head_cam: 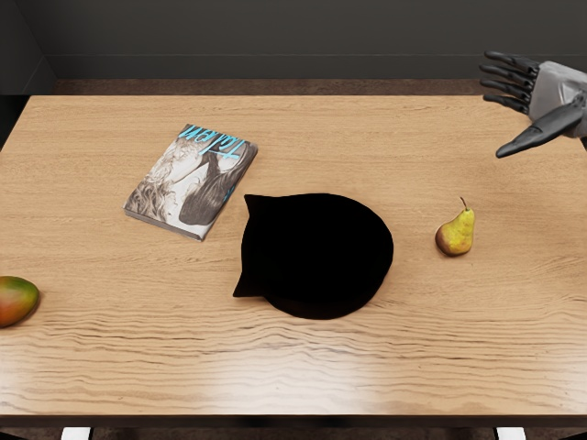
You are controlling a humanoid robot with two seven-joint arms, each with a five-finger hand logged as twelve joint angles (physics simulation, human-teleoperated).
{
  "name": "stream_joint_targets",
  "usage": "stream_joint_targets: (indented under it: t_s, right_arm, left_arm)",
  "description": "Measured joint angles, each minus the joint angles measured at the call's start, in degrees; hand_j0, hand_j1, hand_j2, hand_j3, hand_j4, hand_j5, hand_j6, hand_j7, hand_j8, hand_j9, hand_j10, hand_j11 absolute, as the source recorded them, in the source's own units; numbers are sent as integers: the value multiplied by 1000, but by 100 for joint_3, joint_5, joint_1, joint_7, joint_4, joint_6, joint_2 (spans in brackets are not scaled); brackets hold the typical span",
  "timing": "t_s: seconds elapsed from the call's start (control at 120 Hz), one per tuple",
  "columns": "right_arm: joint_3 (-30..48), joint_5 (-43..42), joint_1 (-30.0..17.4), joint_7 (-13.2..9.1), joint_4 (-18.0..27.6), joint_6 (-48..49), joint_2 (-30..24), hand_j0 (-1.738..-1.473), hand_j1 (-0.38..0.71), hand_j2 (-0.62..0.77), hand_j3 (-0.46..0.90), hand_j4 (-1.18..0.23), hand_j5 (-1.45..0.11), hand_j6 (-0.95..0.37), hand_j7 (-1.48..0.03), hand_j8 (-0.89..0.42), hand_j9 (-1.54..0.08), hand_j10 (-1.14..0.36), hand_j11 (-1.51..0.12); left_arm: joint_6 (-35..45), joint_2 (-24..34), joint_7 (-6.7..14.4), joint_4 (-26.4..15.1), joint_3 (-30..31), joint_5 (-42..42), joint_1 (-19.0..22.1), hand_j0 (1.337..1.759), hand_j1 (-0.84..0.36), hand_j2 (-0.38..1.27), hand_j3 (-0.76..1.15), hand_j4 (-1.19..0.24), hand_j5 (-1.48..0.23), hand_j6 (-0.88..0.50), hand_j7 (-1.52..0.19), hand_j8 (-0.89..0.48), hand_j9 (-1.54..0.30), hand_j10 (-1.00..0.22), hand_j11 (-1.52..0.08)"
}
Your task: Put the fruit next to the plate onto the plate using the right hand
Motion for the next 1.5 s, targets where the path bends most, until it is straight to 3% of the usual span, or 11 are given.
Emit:
stream_joint_targets:
  t_s: [0.175,0.392,0.658,0.925,1.108,1.5]
  right_arm:
    - [-29,-1015,-214,1140,-40,-1,60,-1658,-305,-5,0,-40,-51,-40,-51,-39,-51,-39,-51]
    - [-40,-1309,-605,1683,-84,-2,163,-1658,-305,-4,0,-41,-51,-42,-51,-41,-51,-40,-51]
    - [-20,-1272,-1006,1816,-232,-2,229,-1658,-310,-3,0,-37,-46,-38,-46,-37,-46,-36,-46]
    - [-49,-1280,-1286,1881,-787,-2,634,-1658,-312,-2,0,-36,-44,-36,-44,-35,-44,-35,-44]
    - [-87,-1349,-1434,2047,-850,-2,738,-1658,-311,-3,0,-36,-45,-37,-44,-36,-44,-35,-44]
    - [-527,-1384,-1525,2082,-994,-2,761,-1658,-292,-6,0,-52,-66,-53,-65,-52,-65,-51,-65]
  left_arm:
    - [0,0,0,0,0,0,0,1658,349,0,0,-1,0,-1,0,-1,0,0,0]
    - [0,0,0,0,0,0,0,1658,349,0,0,-1,0,-1,0,-1,0,0,0]
    - [0,0,0,0,0,0,0,1658,349,0,0,-1,0,-1,0,-1,0,0,0]
    - [0,0,0,0,0,0,0,1658,349,0,0,-1,0,-1,0,-1,0,0,0]
    - [0,0,1,0,0,0,0,1658,349,0,0,-1,0,-1,0,-1,0,0,0]
    - [0,0,0,0,0,0,0,1658,349,0,0,-1,0,-1,0,-1,0,0,0]
